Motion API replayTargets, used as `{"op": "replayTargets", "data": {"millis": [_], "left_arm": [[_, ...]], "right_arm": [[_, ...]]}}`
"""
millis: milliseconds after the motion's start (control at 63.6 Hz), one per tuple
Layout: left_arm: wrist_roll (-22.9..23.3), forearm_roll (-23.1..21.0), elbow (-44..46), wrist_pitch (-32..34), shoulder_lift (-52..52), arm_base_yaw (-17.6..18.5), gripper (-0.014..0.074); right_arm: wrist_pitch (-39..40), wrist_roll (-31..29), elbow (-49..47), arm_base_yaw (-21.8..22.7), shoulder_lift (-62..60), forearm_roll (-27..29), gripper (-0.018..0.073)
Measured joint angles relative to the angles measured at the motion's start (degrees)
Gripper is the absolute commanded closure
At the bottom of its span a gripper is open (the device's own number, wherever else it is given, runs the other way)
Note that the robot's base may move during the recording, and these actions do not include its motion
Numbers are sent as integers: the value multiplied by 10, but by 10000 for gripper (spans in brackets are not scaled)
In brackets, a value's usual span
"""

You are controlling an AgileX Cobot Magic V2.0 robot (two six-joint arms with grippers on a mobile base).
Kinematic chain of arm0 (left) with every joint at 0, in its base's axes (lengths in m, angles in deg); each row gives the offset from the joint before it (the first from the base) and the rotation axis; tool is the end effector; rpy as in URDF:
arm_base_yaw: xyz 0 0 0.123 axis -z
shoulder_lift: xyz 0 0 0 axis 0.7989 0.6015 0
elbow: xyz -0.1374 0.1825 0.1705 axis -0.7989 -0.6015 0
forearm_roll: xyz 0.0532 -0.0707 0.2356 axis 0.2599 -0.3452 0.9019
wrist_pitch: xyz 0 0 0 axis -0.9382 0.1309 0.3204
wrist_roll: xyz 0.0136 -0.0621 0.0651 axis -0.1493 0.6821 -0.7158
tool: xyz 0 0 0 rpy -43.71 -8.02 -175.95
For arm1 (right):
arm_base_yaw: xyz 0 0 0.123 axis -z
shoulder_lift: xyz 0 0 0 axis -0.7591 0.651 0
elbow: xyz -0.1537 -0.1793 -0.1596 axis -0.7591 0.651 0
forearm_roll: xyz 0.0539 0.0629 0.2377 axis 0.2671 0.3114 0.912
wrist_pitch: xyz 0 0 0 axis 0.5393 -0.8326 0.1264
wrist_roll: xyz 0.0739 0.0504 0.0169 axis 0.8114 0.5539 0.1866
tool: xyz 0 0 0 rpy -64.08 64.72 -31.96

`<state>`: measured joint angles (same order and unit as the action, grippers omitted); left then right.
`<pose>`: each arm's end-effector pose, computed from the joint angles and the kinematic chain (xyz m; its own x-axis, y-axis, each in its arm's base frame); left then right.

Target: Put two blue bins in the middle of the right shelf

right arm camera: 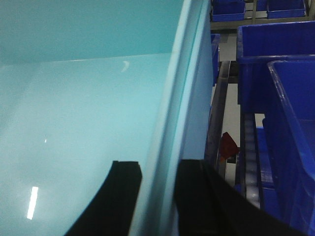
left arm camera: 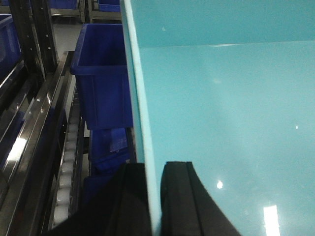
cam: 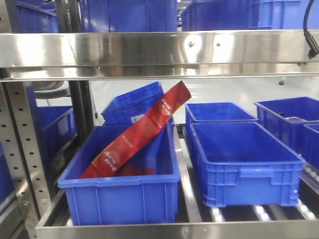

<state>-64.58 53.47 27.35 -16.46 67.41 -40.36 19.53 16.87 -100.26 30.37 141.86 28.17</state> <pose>0.3688 -0.0771 0.4991 -0.2676 -0.0344 -0.9629 0.1361 0.9880 -0.0731 0.3708 0.1379 0.4985 -0.2609 0.0838 -0.9617 -0.3837 0.9051 0.1829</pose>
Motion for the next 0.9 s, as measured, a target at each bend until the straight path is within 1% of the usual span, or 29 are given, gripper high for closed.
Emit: {"op": "replayTargets", "data": {"millis": [896], "left_arm": [[0,0,0,0,0,0,707]], "right_arm": [[0,0,0,0,0,0,712]]}}
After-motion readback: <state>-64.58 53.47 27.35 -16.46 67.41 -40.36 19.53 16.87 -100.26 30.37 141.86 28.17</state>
